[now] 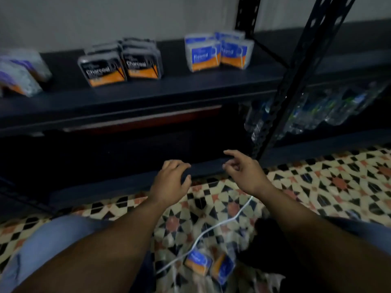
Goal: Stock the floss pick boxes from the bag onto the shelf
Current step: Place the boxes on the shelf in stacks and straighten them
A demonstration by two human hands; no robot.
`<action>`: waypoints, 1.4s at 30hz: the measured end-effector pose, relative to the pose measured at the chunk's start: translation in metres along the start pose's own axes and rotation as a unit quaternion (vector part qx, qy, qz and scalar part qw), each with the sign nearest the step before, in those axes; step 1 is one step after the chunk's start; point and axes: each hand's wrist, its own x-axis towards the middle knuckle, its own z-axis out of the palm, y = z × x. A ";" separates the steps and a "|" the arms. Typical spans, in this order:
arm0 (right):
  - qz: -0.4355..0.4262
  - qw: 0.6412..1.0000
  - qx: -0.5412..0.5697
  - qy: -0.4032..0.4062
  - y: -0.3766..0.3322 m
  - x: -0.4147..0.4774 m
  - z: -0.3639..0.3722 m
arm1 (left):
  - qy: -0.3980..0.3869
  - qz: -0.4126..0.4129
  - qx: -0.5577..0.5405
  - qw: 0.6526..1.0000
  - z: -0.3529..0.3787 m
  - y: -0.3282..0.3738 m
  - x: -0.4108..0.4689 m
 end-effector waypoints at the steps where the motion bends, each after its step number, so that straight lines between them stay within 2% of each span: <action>1: 0.010 1.000 -0.012 -0.017 0.010 -0.004 0.007 | -0.012 -0.012 -0.002 1.000 0.008 -0.002 -0.003; 5: 0.025 0.995 -0.078 -0.053 0.038 -0.010 0.032 | -0.067 -0.049 -0.028 0.996 0.042 -0.006 -0.017; 11: 0.053 0.985 -0.114 -0.117 0.077 -0.017 0.066 | -0.148 -0.089 -0.047 0.984 0.088 -0.016 -0.042; 16: 0.072 0.967 -0.167 -0.176 0.106 -0.030 0.088 | -0.214 -0.090 -0.065 0.970 0.120 -0.024 -0.060; 21: 0.079 0.940 -0.220 -0.249 0.142 -0.052 0.111 | -0.291 -0.103 -0.093 0.947 0.148 -0.029 -0.083; 25: 0.096 0.908 -0.244 -0.326 0.162 -0.062 0.129 | -0.383 -0.130 -0.072 0.912 0.172 -0.038 -0.102; 28: 0.096 0.885 -0.268 -0.369 0.176 -0.070 0.148 | -0.428 -0.108 -0.055 0.896 0.191 -0.040 -0.111; 31: 0.090 0.867 -0.289 -0.396 0.184 -0.072 0.159 | -0.442 -0.058 0.000 0.895 0.203 -0.042 -0.117; 34: 0.085 0.863 -0.294 -0.401 0.194 -0.074 0.166 | -0.449 0.008 0.105 0.887 0.213 -0.049 -0.122; 38: 0.047 0.862 -0.297 -0.408 0.200 -0.079 0.173 | -0.448 0.039 0.182 0.874 0.226 -0.054 -0.128; 41: -0.025 0.860 -0.299 -0.413 0.197 -0.078 0.179 | -0.393 0.040 0.206 0.895 0.232 -0.053 -0.127; 42: -0.029 0.863 -0.299 -0.405 0.203 -0.085 0.181 | -0.394 0.036 0.216 0.893 0.233 -0.053 -0.127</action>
